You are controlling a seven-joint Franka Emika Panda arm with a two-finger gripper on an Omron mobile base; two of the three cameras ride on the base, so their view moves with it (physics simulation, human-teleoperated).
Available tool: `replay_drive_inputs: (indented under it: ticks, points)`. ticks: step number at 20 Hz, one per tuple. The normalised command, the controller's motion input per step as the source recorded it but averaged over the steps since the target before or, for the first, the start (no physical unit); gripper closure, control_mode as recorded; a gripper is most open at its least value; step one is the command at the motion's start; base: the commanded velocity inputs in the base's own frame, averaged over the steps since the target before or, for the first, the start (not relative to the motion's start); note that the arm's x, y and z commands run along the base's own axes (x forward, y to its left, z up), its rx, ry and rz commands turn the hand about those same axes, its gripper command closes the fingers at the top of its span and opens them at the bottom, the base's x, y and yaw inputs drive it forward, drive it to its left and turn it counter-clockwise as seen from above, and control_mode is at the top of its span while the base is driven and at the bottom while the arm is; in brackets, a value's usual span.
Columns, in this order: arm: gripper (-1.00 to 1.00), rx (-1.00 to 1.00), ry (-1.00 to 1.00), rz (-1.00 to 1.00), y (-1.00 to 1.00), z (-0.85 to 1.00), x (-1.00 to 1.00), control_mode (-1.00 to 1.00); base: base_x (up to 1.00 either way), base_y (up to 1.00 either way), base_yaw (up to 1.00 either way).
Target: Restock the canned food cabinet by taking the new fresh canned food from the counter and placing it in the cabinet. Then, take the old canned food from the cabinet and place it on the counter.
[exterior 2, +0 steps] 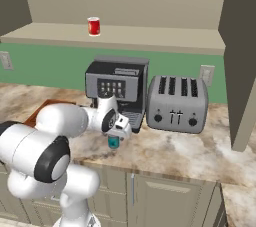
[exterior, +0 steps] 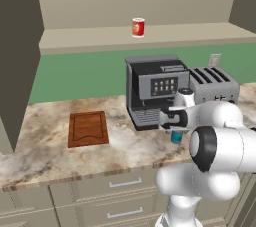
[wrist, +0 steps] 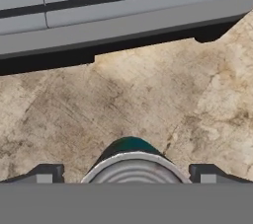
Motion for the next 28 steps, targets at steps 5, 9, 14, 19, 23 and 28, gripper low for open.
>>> replay_drive_inputs:
  ticks: [5,9,14,19,23,28]
  points:
    - [1.0,-0.01,0.03,0.0,0.0,-0.3,0.02,-1.0,0.0,0.0,0.0]
    - [1.0,0.0,0.0,0.0,0.0,0.0,0.0,-1.0,0.0,0.0,0.0]
    - [1.0,0.0,-0.07,0.01,0.0,0.08,-0.31,-1.0,0.0,0.0,0.0]
    - [1.0,-0.01,-0.35,0.01,0.0,0.6,-0.8,-1.0,0.0,0.0,0.0]
    - [1.0,-0.03,-0.42,0.02,0.0,0.94,-0.9,-1.0,0.0,0.0,0.0]
    - [1.0,-0.04,-0.37,0.01,0.0,1.0,-0.8,-1.0,0.0,0.0,0.0]
